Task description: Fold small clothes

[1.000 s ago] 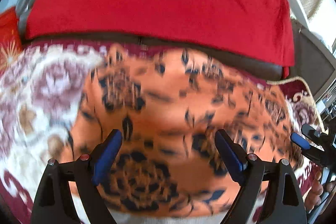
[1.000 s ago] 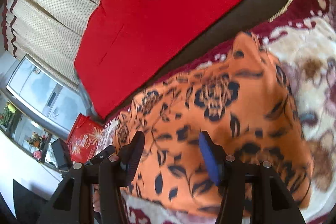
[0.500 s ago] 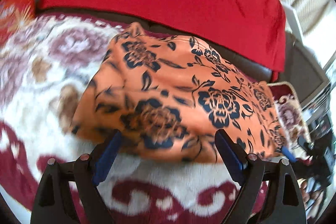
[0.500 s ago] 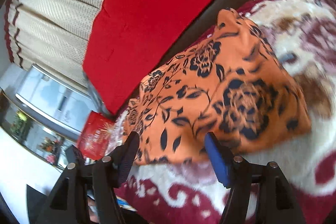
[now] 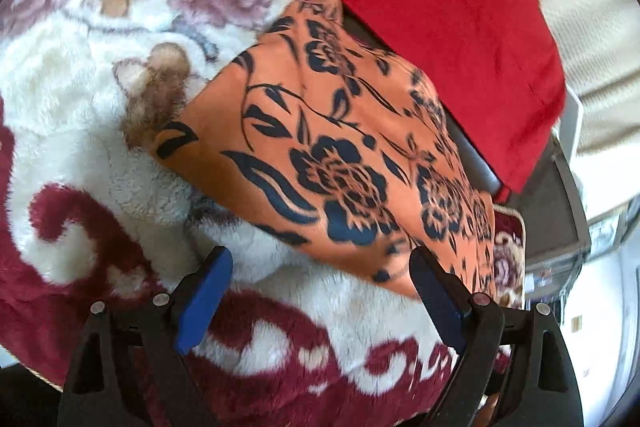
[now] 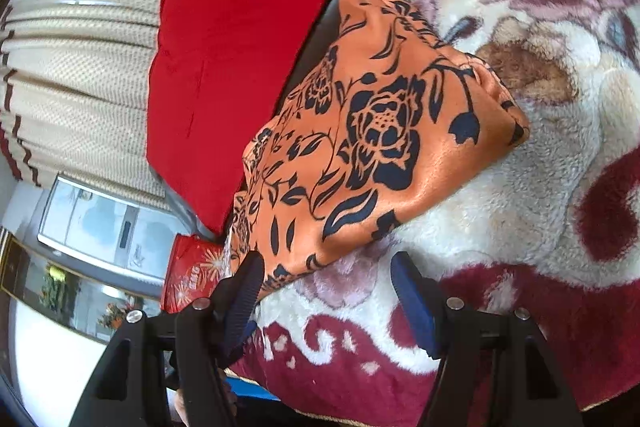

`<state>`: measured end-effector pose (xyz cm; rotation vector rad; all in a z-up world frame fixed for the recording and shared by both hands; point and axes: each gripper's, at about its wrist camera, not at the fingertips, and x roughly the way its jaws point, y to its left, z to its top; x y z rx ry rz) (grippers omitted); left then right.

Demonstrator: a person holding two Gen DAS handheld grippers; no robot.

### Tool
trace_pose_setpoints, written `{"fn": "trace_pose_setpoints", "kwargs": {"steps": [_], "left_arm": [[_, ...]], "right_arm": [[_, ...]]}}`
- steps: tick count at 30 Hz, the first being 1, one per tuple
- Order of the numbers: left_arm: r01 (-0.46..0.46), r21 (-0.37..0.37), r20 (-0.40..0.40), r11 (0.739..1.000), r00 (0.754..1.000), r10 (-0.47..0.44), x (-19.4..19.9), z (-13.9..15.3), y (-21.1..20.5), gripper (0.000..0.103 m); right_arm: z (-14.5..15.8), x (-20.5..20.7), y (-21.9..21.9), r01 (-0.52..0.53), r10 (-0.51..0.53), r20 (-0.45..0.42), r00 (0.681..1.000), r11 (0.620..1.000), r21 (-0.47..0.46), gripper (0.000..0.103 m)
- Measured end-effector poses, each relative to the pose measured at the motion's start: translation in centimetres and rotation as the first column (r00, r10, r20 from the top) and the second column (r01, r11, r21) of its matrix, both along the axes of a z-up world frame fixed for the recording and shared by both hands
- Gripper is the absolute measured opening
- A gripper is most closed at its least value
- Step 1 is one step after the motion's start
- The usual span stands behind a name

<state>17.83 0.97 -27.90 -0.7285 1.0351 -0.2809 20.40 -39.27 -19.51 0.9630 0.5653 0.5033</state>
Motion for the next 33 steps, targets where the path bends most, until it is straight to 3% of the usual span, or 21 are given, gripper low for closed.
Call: {"fn": "trace_pose_setpoints", "kwargs": {"steps": [8, 14, 16, 18, 24, 26, 27, 28, 29, 31, 33], "left_arm": [[-0.139, -0.106, 0.071, 0.985, 0.987, 0.147, 1.3, 0.1, 0.3, 0.09], [-0.161, -0.11, 0.201, 0.981, 0.963, 0.18, 1.4, 1.5, -0.7, 0.089], [-0.158, -0.087, 0.234, 0.984, 0.956, 0.175, 1.3, 2.0, -0.8, 0.079], [-0.149, -0.052, 0.26, 0.987, 0.953, 0.158, 1.4, 2.3, -1.2, 0.078], [-0.139, -0.054, 0.205, 0.989, 0.968, 0.148, 2.5, 1.0, -1.2, 0.088], [-0.149, -0.086, 0.202, 0.985, 0.966, 0.163, 2.6, 0.8, -0.8, 0.087], [-0.15, -0.101, 0.207, 0.983, 0.964, 0.168, 2.5, 0.8, -0.6, 0.087], [-0.153, -0.109, 0.212, 0.982, 0.962, 0.173, 2.5, 0.8, -0.5, 0.082], [-0.157, -0.107, 0.217, 0.982, 0.96, 0.177, 2.5, 1.0, -0.4, 0.076], [-0.175, -0.065, 0.231, 0.982, 0.955, 0.186, 2.5, 1.2, -0.4, 0.026], [-0.172, -0.038, 0.247, 0.984, 0.953, 0.176, 2.5, 1.5, -0.3, 0.023]], "right_arm": [[-0.2, 0.8, -0.8, 0.059, -0.06, 0.013, 0.998, 0.996, 0.072, 0.07], [0.3, 1.9, -1.0, 0.132, -0.136, 0.041, 0.99, 0.987, 0.091, 0.071], [0.6, 2.4, -0.8, 0.152, -0.159, 0.059, 0.986, 0.983, 0.106, 0.071], [0.8, 3.0, -0.7, 0.162, -0.171, 0.073, 0.983, 0.98, 0.118, 0.071], [1.1, 4.7, -0.3, 0.245, -0.254, 0.066, 0.965, 0.962, 0.117, 0.071], [1.3, 5.1, -0.2, 0.277, -0.285, 0.076, 0.956, 0.956, 0.099, 0.066], [1.4, 5.3, -0.2, 0.291, -0.297, 0.084, 0.951, 0.953, 0.083, 0.054], [1.5, 5.7, -0.1, 0.304, -0.308, 0.079, 0.948, 0.951, 0.052, 0.033], [1.3, 6.0, -0.1, 0.315, -0.316, 0.066, 0.946, 0.949, 0.03, 0.025], [0.8, 6.1, -0.4, 0.326, -0.327, 0.055, 0.943, 0.945, 0.029, 0.019], [1.4, 5.6, -0.1, 0.337, -0.336, 0.082, 0.938, 0.941, -0.005, 0.018]]}}
